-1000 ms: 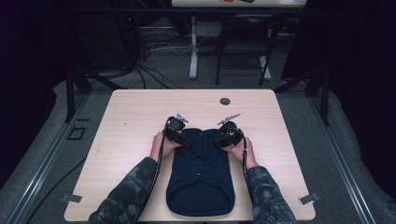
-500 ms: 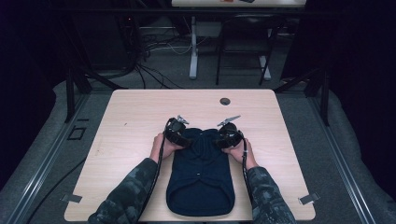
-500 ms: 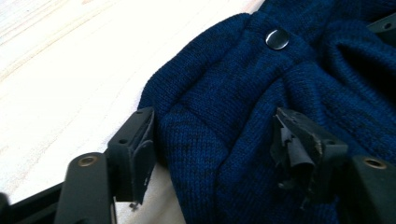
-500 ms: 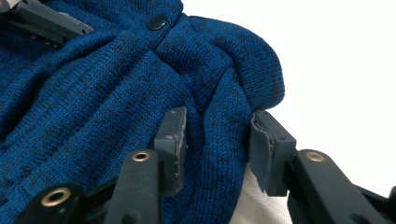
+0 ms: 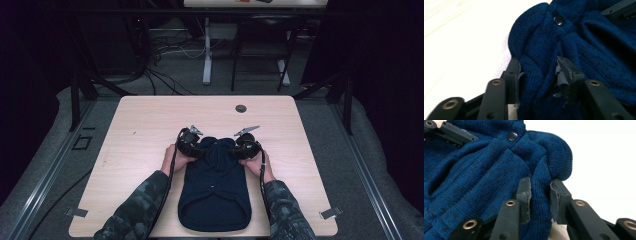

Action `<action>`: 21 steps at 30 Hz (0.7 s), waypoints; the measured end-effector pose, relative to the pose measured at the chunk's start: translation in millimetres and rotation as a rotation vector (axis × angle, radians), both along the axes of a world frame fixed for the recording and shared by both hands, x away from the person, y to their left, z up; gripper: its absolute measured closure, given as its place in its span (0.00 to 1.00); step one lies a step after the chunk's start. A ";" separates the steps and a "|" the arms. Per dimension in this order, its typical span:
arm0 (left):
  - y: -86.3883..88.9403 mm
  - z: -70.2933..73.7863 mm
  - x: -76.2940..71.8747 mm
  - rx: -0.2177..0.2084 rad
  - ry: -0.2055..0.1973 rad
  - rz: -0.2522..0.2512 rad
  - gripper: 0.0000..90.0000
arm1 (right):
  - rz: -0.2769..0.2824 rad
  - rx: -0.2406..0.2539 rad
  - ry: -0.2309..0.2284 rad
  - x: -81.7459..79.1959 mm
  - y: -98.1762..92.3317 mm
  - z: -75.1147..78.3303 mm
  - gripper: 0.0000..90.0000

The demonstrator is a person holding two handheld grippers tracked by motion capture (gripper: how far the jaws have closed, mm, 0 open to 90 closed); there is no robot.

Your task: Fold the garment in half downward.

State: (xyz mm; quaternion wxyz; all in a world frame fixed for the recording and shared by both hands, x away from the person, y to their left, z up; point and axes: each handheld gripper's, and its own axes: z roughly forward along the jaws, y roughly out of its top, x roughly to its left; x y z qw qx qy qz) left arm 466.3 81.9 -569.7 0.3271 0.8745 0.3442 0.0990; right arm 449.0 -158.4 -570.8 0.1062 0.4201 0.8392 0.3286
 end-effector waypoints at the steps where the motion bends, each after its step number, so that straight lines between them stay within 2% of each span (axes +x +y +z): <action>1: -0.2 0.1 -0.2 0.000 0.001 -0.002 0.66 | 0.001 0.001 0.000 -0.2 0.0 -0.1 0.80; 7: -0.3 -0.1 -0.9 -0.004 -0.004 -0.008 0.69 | 0.002 -0.009 -0.011 -1.2 1.5 0.0 0.81; 12: 1.9 -1.1 -1.4 -0.023 -0.008 -0.005 0.70 | 0.001 -0.016 -0.024 -3.8 1.8 0.8 0.84; 19: 2.4 4.6 -2.9 -0.026 -0.025 -0.021 0.72 | 0.016 -0.019 -0.062 -6.8 -0.4 7.1 0.88; 21: 3.6 7.7 -3.9 -0.034 -0.031 -0.026 0.72 | 0.015 -0.020 -0.090 -9.8 -1.9 10.9 0.88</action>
